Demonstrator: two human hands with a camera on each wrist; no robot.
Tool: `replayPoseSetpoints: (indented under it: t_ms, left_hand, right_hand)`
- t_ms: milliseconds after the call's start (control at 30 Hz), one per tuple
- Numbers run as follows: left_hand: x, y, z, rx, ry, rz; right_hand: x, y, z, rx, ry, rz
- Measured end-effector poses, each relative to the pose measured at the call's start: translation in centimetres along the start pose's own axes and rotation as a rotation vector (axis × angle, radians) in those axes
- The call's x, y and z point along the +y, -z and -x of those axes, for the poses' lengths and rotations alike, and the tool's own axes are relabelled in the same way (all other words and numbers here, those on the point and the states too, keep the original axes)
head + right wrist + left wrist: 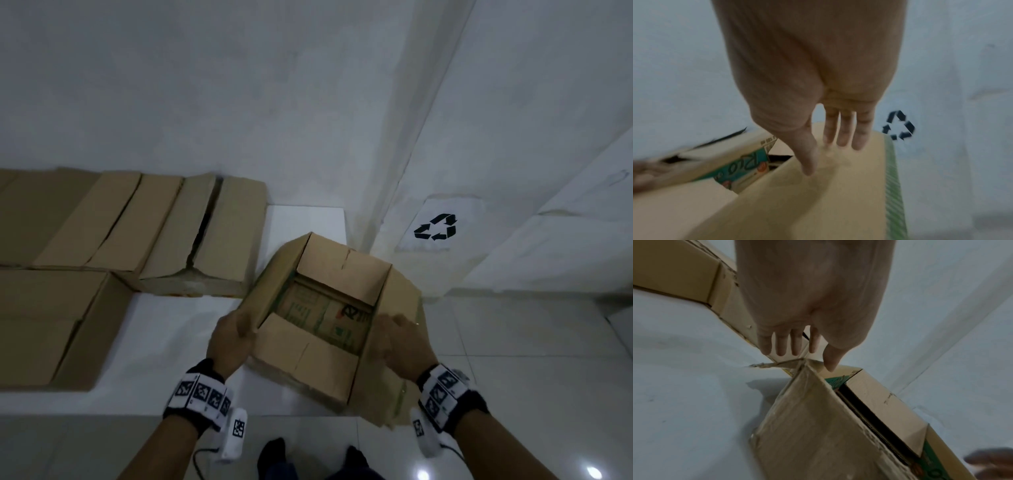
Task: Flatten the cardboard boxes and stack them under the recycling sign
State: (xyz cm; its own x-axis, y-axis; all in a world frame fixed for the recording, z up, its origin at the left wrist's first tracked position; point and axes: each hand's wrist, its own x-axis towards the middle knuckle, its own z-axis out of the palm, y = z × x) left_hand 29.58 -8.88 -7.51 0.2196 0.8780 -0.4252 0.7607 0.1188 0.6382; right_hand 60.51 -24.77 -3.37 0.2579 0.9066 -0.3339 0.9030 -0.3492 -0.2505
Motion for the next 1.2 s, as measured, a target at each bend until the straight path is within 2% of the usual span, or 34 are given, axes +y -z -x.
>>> replayPoseSetpoints:
  t_ms: [67, 167, 300, 400, 500, 667, 833, 1000, 1100, 1200]
  left_hand:
    - [-2.2, -0.9, -1.2, -0.029, 0.019, -0.026]
    - [-3.8, -1.2, -0.6, -0.023, 0.021, 0.038]
    - [-1.3, 0.0, 2.7, -0.011, 0.045, 0.127]
    - [-0.5, 0.1, 3.9, -0.033, 0.152, 0.075]
    - [-0.5, 0.2, 4.1, -0.073, 0.239, 0.058]
    - [-1.3, 1.4, 3.9, 0.014, 0.097, -0.004]
    - [-1.7, 3.2, 3.6, 0.093, -0.064, -0.005]
    - [-1.5, 3.6, 3.6, 0.026, -0.179, -0.007]
    - [-1.8, 3.3, 3.5, -0.059, -0.223, -0.065]
    - [-2.7, 3.4, 3.5, -0.087, -0.311, -0.013]
  right_hand:
    - [0.0, 0.5, -1.4, 0.061, 0.079, 0.244]
    - [-0.2, 0.5, -3.0, -0.046, 0.141, 0.474]
    - [-2.1, -0.4, -2.6, -0.057, 0.248, 0.422]
    - [-4.7, -2.2, -1.5, -0.075, 0.276, 0.405]
    - [-7.4, -4.7, -0.5, -0.002, 0.373, 0.367]
    - [-11.0, -6.4, 1.5, -0.099, 0.4, 0.358]
    - [-12.5, -6.7, 2.2, -0.19, 0.43, 0.098]
    - [-12.6, -6.6, 2.1, -0.253, 0.334, -0.076]
    - [-13.0, -7.1, 2.3, -0.279, 0.271, -0.098]
    - [-13.6, -7.4, 2.6, -0.28, 0.273, -0.085]
